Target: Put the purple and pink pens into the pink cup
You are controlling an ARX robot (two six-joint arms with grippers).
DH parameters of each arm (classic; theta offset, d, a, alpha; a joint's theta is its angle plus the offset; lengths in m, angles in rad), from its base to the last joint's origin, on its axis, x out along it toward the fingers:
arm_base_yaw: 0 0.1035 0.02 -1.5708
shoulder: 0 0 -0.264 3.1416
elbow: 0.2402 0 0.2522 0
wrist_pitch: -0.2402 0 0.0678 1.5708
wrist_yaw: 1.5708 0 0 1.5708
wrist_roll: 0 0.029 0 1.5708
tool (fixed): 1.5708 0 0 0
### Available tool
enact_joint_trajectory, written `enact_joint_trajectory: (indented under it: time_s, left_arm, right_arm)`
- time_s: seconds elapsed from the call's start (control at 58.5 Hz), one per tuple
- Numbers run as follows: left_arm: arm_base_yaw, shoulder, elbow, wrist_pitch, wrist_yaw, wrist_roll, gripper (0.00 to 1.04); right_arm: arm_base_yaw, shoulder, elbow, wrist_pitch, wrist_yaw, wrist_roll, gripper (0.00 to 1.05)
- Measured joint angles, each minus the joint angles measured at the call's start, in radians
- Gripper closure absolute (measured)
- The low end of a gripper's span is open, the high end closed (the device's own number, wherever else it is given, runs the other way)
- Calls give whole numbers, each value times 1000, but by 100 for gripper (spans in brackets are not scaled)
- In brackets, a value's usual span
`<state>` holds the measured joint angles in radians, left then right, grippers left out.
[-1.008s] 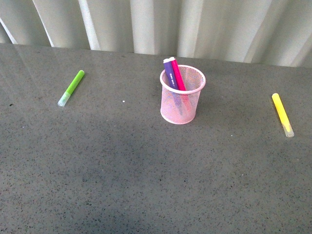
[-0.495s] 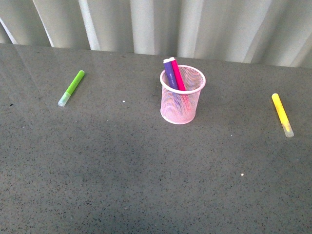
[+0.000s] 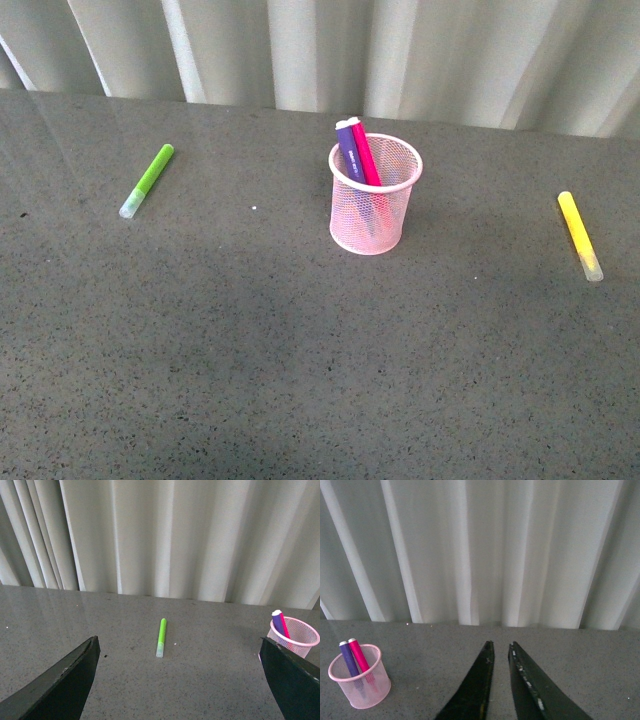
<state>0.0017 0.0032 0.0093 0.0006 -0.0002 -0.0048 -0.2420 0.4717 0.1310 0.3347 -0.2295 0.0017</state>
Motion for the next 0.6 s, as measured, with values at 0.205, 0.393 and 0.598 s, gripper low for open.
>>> enact_joint_trajectory:
  time_s: [0.205, 0.393, 0.598]
  left_arm:
    - [0, 0, 0, 0, 0, 0, 7]
    - [0, 0, 0, 0, 0, 0, 7]
    - [0, 0, 0, 0, 0, 0, 7]
  right_arm:
    - [77, -83, -43, -39, 73, 1, 101]
    - [171, -151, -69, -80, 193, 1, 101]
    - [238, -213, -89, -118, 230, 0, 101]
